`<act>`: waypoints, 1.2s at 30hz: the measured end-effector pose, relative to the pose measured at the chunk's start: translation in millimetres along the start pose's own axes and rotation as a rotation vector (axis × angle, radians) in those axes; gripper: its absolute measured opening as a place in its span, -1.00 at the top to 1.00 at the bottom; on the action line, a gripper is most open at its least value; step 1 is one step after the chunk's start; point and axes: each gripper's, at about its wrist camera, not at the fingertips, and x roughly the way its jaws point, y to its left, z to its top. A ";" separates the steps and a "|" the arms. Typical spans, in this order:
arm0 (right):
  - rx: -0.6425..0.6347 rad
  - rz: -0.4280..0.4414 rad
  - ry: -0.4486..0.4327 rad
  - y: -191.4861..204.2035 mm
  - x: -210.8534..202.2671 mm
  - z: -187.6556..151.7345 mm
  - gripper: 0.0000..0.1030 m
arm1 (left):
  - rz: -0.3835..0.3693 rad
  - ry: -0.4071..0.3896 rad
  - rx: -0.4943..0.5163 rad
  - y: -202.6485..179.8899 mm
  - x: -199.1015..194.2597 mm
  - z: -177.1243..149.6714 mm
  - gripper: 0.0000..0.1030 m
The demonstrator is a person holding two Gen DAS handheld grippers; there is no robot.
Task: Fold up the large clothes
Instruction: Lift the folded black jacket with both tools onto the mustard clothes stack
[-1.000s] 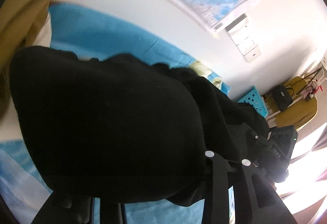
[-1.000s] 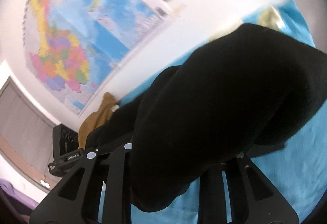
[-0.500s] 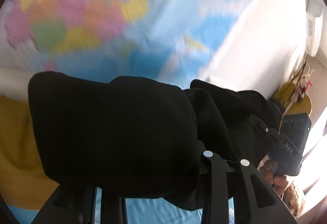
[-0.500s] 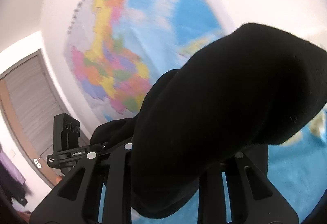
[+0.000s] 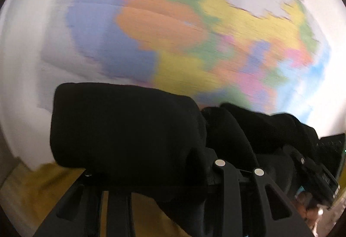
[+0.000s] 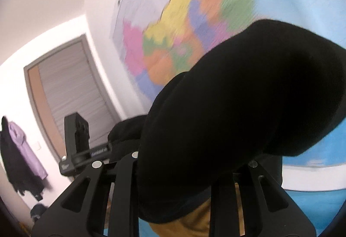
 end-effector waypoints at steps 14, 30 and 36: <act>0.247 0.079 0.420 -46.2 103.5 -164.6 0.13 | 0.036 0.164 -0.309 207.1 10.1 -125.3 -0.05; 0.304 0.016 0.311 -72.5 28.3 -151.1 0.69 | 0.206 0.186 -0.261 196.4 3.2 -119.2 -0.30; 0.286 -0.068 0.440 -72.2 22.3 -174.3 0.25 | 0.291 0.230 -0.370 212.5 -0.2 -126.3 -0.62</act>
